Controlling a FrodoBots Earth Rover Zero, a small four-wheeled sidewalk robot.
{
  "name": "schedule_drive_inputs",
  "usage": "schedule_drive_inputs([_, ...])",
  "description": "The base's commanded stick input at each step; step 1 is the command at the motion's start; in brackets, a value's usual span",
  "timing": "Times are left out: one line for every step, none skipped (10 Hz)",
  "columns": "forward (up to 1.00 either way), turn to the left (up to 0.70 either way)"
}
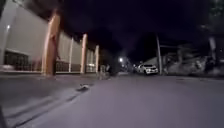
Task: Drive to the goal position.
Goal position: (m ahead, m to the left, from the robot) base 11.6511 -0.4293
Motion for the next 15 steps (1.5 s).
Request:
schedule_drive_inputs([0.70, -0.35])
schedule_drive_inputs([0.70, -0.13])
schedule_drive_inputs([0.70, 0.00])
schedule_drive_inputs([0.70, 0.00])
schedule_drive_inputs([0.70, 0.00])
schedule_drive_inputs([0.70, 0.00])
schedule_drive_inputs([0.70, 0.00])
schedule_drive_inputs([0.70, 0.00])
schedule_drive_inputs([0.70, 0.00])
schedule_drive_inputs([0.70, 0.00])
schedule_drive_inputs([0.70, 0.00])
schedule_drive_inputs([0.70, -0.23])
schedule_drive_inputs([0.70, -0.35])
schedule_drive_inputs([0.70, -0.35])
schedule_drive_inputs([0.70, -0.35])
